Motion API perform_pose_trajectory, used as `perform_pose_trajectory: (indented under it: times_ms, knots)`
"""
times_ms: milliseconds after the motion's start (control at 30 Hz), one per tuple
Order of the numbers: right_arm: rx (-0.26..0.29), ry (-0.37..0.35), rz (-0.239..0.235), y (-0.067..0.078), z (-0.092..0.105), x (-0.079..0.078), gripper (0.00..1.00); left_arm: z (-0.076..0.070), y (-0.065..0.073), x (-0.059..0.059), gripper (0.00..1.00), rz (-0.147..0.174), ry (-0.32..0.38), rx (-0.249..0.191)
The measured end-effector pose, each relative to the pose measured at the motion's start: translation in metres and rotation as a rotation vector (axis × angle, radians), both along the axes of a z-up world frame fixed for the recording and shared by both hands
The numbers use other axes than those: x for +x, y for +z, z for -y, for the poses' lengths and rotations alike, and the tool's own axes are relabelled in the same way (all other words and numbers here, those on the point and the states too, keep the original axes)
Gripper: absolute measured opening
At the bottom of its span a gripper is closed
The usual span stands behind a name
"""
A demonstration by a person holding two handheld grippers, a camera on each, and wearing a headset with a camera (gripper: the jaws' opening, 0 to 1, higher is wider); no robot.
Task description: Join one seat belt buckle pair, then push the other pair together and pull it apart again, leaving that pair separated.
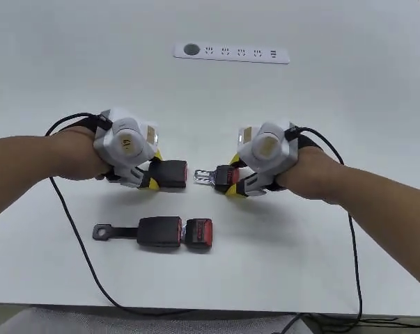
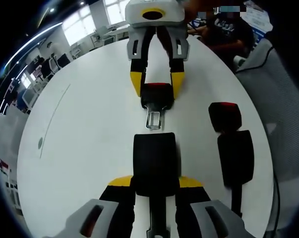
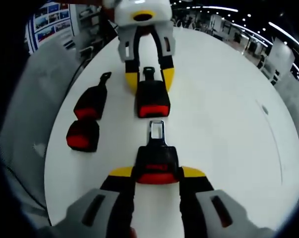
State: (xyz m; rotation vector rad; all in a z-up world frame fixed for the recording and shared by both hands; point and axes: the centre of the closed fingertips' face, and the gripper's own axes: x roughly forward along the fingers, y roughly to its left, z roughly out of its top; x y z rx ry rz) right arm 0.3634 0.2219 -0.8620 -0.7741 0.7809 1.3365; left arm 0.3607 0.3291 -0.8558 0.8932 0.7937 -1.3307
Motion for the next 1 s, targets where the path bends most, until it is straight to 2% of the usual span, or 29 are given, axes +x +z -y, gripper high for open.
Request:
perform_pose_trajectory:
  times_ms: [133,233,367,700,733,800,1000]
  knots:
    - [0.016,-0.003,-0.011,-0.001,-0.012,-0.001,0.35,0.000,0.000,0.000,0.32,-0.001,-0.007,0.007]
    - [0.008,-0.002,-0.010,-0.002,-0.009,-0.001,0.35,0.000,0.000,0.000,0.32,-0.003,-0.009,0.008]
    - [0.000,0.016,0.023,-0.001,-0.010,0.000,0.35,0.000,0.000,0.000,0.32,-0.004,-0.009,0.013]
    - [0.045,0.005,0.027,-0.001,-0.025,-0.001,0.34,0.000,0.000,0.000,0.31,-0.003,-0.008,0.006]
    - [0.031,0.011,0.031,-0.002,-0.025,0.000,0.34,0.000,0.000,0.000,0.31,-0.003,-0.008,0.006]
    - [0.037,0.009,0.016,-0.002,-0.024,0.001,0.34,0.000,0.000,0.000,0.31,-0.001,-0.006,0.006]
    - [0.027,0.019,0.021,0.000,-0.031,0.002,0.33,-0.001,-0.001,0.001,0.31,-0.007,0.004,-0.001]
